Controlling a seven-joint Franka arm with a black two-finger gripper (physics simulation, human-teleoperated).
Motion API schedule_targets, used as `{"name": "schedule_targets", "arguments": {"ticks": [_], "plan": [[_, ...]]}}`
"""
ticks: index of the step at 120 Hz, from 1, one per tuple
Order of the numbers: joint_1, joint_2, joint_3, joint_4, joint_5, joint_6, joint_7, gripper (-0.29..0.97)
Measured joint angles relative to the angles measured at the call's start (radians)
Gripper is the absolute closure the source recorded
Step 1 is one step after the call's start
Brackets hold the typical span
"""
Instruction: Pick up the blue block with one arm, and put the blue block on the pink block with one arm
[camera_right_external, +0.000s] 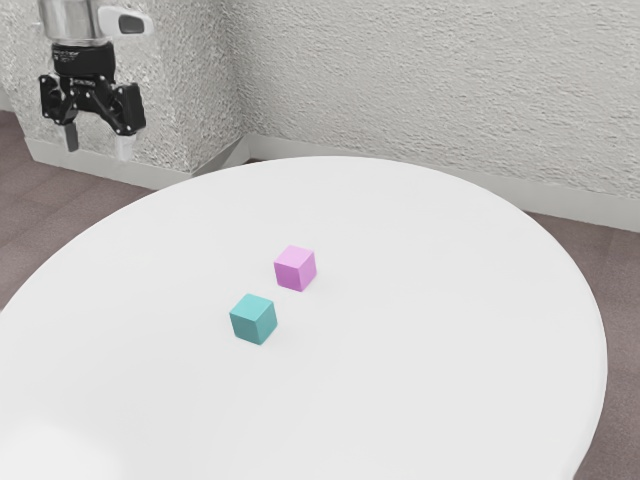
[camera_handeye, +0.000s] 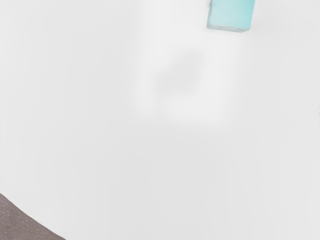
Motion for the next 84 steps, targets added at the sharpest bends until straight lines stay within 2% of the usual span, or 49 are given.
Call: {"name": "schedule_targets", "arguments": {"ticks": [28, 38, 45, 84], "plan": [[-0.010, 0.000, -0.001, 0.030, 0.003, 0.151, -0.009, 0.00], [-0.017, 0.031, -0.009, 0.251, 0.003, 0.124, -0.012, 0.00], [-0.013, 0.043, -0.023, 0.320, 0.003, 0.106, -0.014, 0.00], [-0.043, 0.085, -0.041, 0.348, 0.006, 0.061, -0.021, 0.00]]}}
